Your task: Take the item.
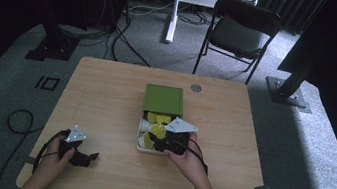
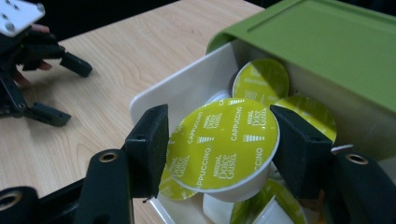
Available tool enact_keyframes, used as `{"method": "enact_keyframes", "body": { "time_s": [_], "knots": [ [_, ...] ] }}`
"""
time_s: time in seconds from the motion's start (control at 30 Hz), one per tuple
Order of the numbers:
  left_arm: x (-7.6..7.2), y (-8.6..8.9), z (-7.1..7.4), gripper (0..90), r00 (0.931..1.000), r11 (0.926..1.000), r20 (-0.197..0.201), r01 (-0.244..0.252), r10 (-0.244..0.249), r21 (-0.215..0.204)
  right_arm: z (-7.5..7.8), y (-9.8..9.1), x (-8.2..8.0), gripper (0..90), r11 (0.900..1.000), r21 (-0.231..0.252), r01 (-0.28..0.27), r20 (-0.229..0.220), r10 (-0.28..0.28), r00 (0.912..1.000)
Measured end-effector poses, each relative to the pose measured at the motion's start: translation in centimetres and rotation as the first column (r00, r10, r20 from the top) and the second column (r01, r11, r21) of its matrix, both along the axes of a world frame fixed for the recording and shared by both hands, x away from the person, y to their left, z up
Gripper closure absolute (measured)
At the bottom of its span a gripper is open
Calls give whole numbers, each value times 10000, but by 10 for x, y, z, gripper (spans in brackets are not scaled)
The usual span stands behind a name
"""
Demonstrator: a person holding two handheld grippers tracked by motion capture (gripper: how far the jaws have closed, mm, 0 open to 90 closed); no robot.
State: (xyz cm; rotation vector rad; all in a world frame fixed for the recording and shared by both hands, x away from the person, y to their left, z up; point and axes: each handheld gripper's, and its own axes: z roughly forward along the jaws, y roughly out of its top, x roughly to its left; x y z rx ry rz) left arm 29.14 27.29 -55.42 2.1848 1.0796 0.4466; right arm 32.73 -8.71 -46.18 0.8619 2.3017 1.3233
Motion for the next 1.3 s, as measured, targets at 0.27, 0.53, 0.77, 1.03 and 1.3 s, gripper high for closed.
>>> {"method": "enact_keyframes", "body": {
  "time_s": [0.27,0.53,0.77,1.03,1.3],
  "knots": [
    [0,0,0,5,10000,10000,13,2,-2,-1,17,-8,6,403,9990,407,167,306,-179,9994],
    [0,0,0,5,10000,10000,3,12,-12,19,32,-24,13,403,9959,666,615,741,-664,9950],
    [0,0,0,5,10000,10000,20,3,-3,6,39,-41,23,403,9886,823,1261,1035,-1344,9855],
    [0,0,0,5,10000,10000,14,16,-16,22,38,-63,38,403,9670,964,2360,1448,-2482,9578],
    [0,0,0,6,10000,10000,16,17,-17,23,25,-87,56,403,9253,1267,3575,1261,-3726,9194]
  ]
}}
